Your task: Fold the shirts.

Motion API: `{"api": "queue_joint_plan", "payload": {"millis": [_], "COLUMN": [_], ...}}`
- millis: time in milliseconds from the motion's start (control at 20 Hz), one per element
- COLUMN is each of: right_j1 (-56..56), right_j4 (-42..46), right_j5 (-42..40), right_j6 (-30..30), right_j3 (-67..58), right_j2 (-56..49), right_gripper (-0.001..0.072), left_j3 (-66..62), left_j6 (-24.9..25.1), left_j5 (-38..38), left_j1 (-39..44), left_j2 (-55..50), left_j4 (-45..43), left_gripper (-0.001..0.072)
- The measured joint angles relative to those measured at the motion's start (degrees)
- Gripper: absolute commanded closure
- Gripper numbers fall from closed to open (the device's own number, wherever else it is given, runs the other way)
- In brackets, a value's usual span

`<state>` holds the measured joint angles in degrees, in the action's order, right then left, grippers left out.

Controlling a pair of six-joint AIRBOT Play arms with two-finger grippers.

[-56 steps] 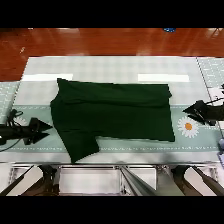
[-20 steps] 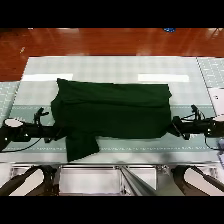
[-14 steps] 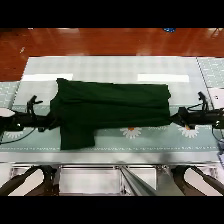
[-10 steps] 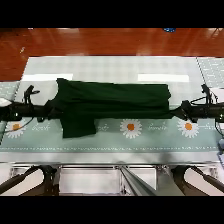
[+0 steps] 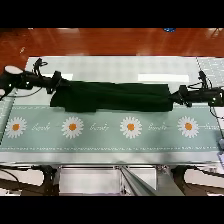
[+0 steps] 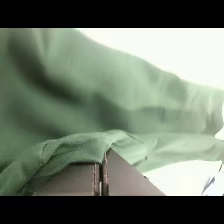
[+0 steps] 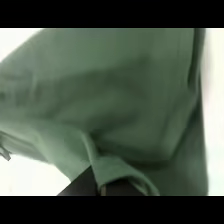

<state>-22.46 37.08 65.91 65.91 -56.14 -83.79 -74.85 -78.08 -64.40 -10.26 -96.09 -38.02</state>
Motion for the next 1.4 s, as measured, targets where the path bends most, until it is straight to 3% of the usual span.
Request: {"api": "queue_joint_plan", "payload": {"millis": [400,450,500,550,750,900,1050,1250,1400], "right_j1": [2.0,2.4,2.8,3.2,3.3,-0.7,-6.4,-12.0,-12.7], "right_j4": [-1.3,-1.7,-2.0,-2.5,-4.3,-2.7,2.3,6.5,6.1], "right_j5": [-4.3,-5.2,-6.2,-7.6,-9.3,-4.9,-2.6,-5.1,-8.9], "right_j6": [1.8,1.8,1.9,2.1,1.7,1.4,2.9,5.9,7.0], "right_j3": [-9.5,-9.9,-10.1,-10.3,-12.1,-14.6,-14.1,-6.4,0.8], "right_j2": [-9.9,-10.8,-11.7,-12.5,-13.6,-11.0,-5.5,0.6,2.2], "right_gripper": [0.0692,0.0664,0.047,0.0302,0.03,0.03,0.0299,0.0299,0.0298], "left_j3": [-15.3,-15.9,-16.3,-16.6,-19.2,-21.7,-21.0,-10.7,2.6], "left_j6": [-2.7,-2.3,-1.8,-1.6,-1.3,-7.4,-7.9,-5.2,-3.3], "left_j5": [-1.3,-0.7,0.0,0.8,-1.3,-7.5,-11.2,-6.9,0.9], "left_j1": [0.6,0.7,0.8,0.9,0.2,-4.9,-9.6,-11.0,-8.7], "left_j2": [-12.4,-13.3,-13.9,-14.3,-14.9,-13.0,-6.9,6.5,18.6], "left_j4": [0.5,0.5,0.6,0.5,-2.1,-12.5,-17.2,-19.3,-18.5], "left_gripper": [0.0684,0.0676,0.0519,0.0189,0.0205,0.0205,0.0204,0.0204,0.0204]}}
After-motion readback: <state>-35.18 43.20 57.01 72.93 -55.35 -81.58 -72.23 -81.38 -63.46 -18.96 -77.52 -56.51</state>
